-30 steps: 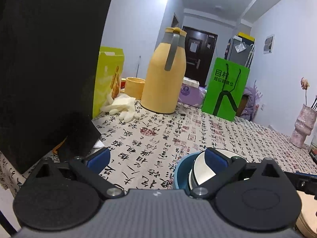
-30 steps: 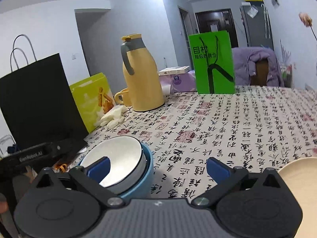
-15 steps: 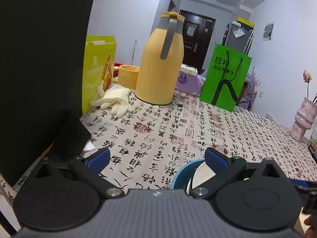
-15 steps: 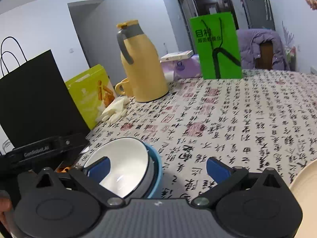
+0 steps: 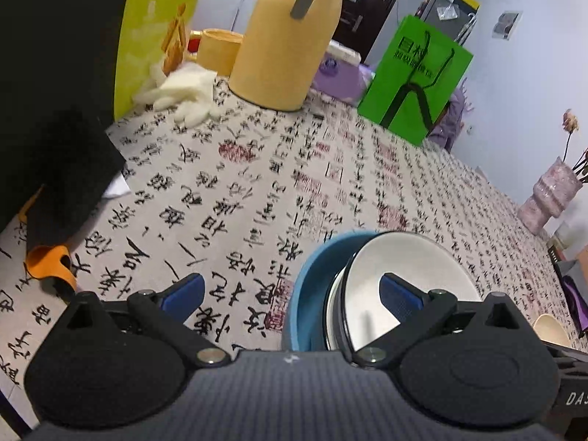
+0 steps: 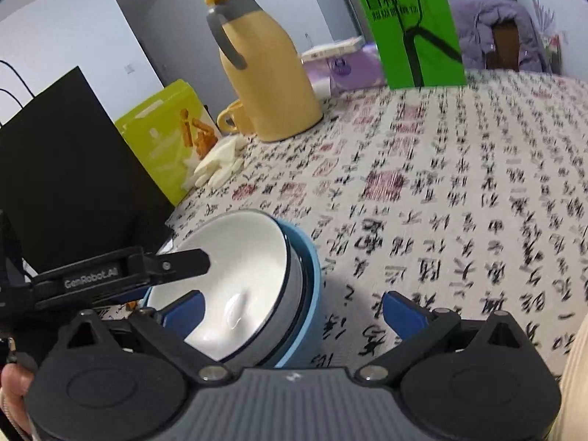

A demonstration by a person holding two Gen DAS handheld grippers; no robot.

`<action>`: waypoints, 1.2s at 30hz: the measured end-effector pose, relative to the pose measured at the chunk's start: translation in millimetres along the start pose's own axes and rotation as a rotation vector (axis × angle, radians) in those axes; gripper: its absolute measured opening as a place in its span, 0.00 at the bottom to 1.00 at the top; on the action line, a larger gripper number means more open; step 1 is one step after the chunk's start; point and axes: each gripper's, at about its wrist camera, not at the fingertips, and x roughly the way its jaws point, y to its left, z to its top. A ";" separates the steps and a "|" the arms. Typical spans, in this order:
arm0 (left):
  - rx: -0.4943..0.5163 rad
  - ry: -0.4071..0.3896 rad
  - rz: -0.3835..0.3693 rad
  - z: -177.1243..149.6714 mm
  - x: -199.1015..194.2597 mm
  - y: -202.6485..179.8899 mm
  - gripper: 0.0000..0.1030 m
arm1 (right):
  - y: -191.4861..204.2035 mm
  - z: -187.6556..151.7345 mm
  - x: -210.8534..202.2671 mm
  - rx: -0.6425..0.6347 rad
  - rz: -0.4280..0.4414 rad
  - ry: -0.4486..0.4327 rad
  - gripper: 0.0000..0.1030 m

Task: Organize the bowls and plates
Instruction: 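Close both grippers on the rim of the stacked blue bowl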

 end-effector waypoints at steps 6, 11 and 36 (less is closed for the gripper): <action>-0.003 0.021 -0.021 -2.2 7.4 -1.7 1.00 | -0.3 -0.8 7.1 0.001 0.017 0.019 0.96; -0.010 0.052 -0.031 -4.5 15.8 -2.6 0.99 | -3.9 -0.2 14.4 0.033 0.019 0.038 0.92; -0.134 0.085 -0.166 -8.3 23.9 4.0 0.55 | -12.2 -4.1 41.9 0.156 0.086 0.091 0.51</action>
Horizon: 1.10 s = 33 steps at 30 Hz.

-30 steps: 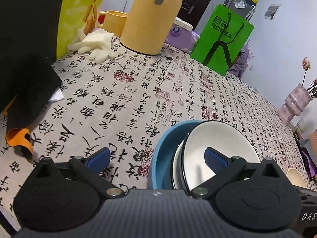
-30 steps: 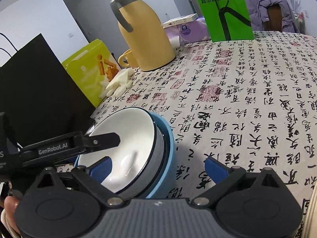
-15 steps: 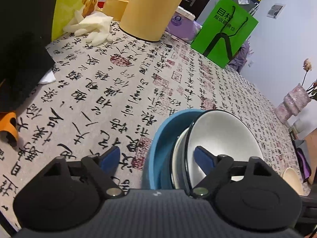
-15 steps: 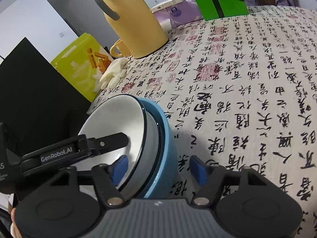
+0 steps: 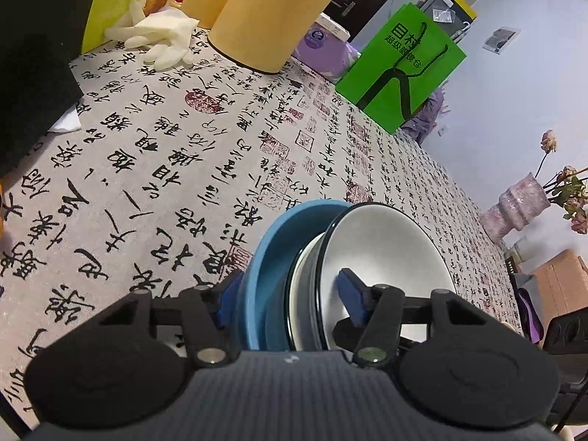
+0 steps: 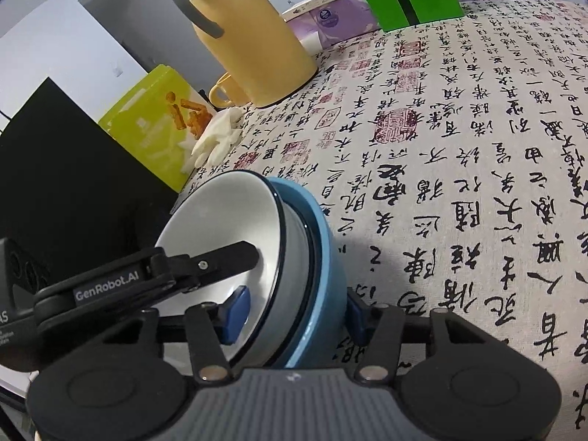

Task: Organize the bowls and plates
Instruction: 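Close both grippers on the rim of the stacked blue bowl, then lift the blue bowl stack with both grippers and turn toward the cream plates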

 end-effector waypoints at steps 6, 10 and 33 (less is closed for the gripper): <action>0.001 -0.010 0.002 -1.8 -0.7 -0.8 0.55 | -2.6 -1.2 -2.4 0.013 0.007 -0.001 0.51; -0.001 -0.015 0.005 -2.4 -0.8 -1.3 0.56 | -2.0 -2.9 -3.5 0.018 0.006 -0.012 0.50; 0.023 -0.031 0.041 -2.2 -0.6 -8.8 0.57 | -10.4 -3.8 -8.0 0.068 0.035 -0.020 0.46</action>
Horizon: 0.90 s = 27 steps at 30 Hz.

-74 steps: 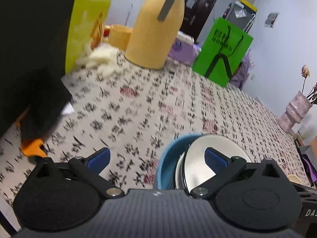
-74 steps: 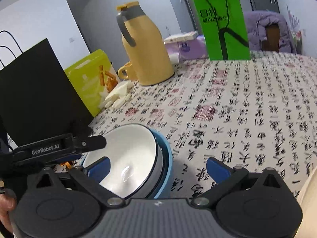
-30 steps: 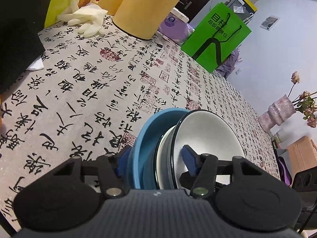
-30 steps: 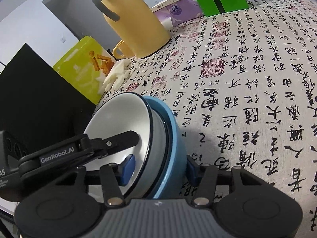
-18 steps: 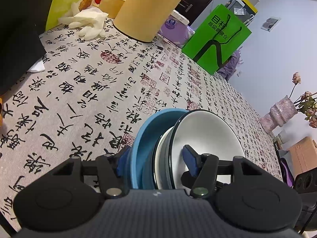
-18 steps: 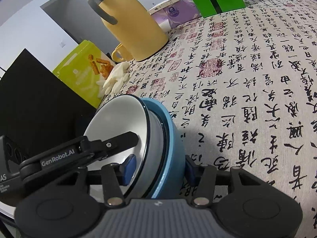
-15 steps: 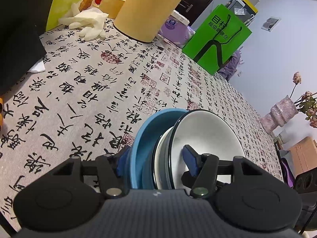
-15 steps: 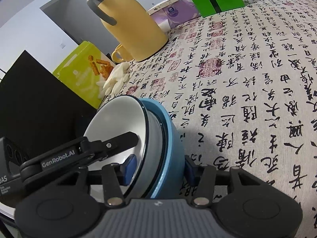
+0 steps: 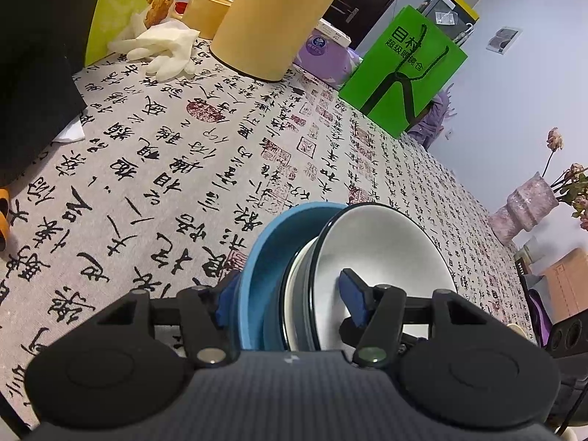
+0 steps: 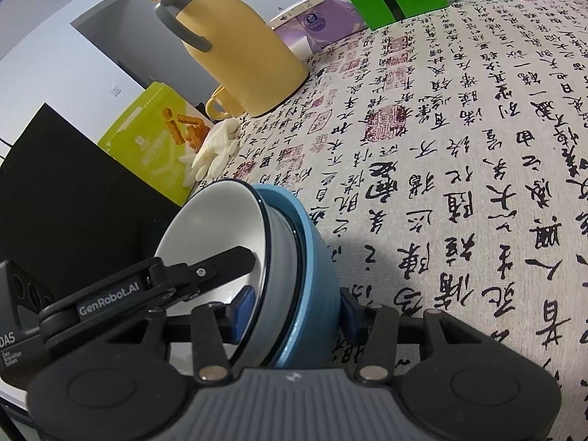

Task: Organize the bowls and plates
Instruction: 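Lift the blue bowl stack with both grippers and turn toward the cream plates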

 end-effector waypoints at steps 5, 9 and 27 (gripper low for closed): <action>0.003 0.001 0.000 0.0 0.7 -2.7 0.57 | -1.9 -1.2 -3.4 0.009 0.003 -0.005 0.45; 0.007 0.000 -0.003 0.1 0.6 -6.1 0.57 | -1.8 -1.1 -6.8 0.014 0.001 -0.013 0.45; 0.034 -0.011 0.000 -0.7 -8.2 -25.9 0.58 | -6.0 0.3 -21.9 0.033 0.026 -0.040 0.44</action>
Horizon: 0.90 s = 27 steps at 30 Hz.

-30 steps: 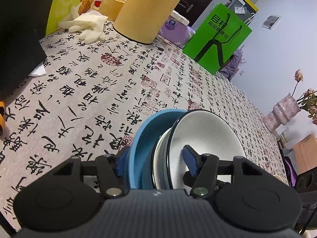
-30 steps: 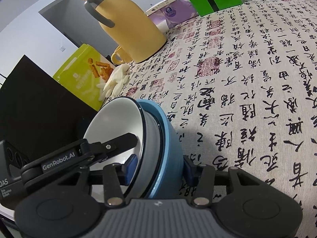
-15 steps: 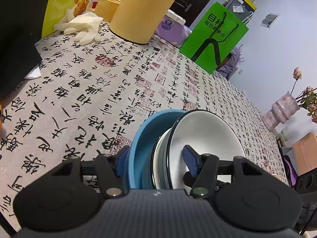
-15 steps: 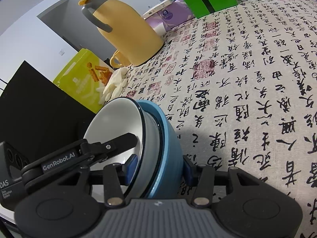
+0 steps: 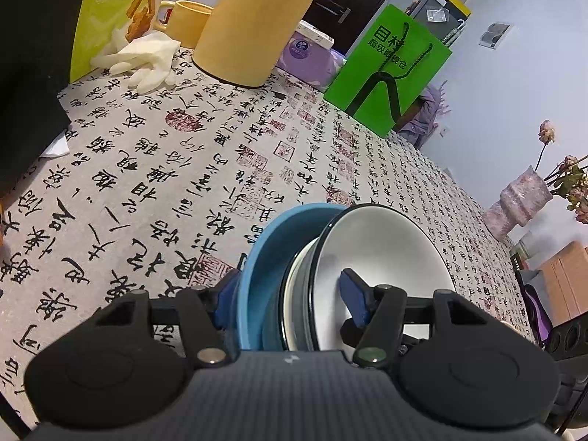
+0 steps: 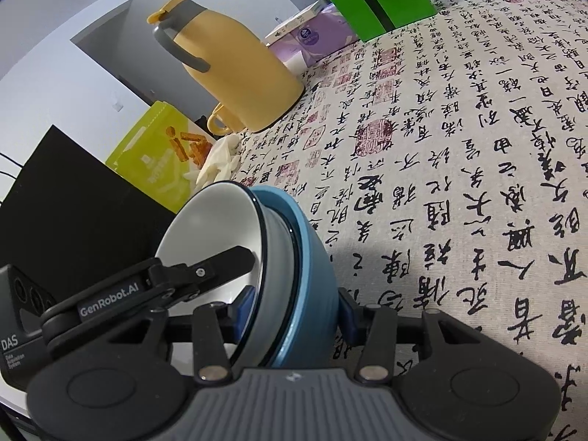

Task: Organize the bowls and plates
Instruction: 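Lift the blue bowl stack with both grippers and turn toward the cream plates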

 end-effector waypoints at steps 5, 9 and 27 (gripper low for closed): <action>0.013 -0.008 -0.004 -1.4 -4.5 -9.5 0.58 | -0.5 -0.3 -9.9 0.001 0.006 -0.016 0.44; 0.023 -0.011 -0.008 -3.4 -7.3 -17.2 0.58 | -3.1 -1.2 -20.1 0.003 0.008 -0.028 0.44; 0.062 -0.024 -0.027 -13.2 -16.1 -50.5 0.58 | -13.0 -4.6 -57.2 0.008 0.009 -0.074 0.44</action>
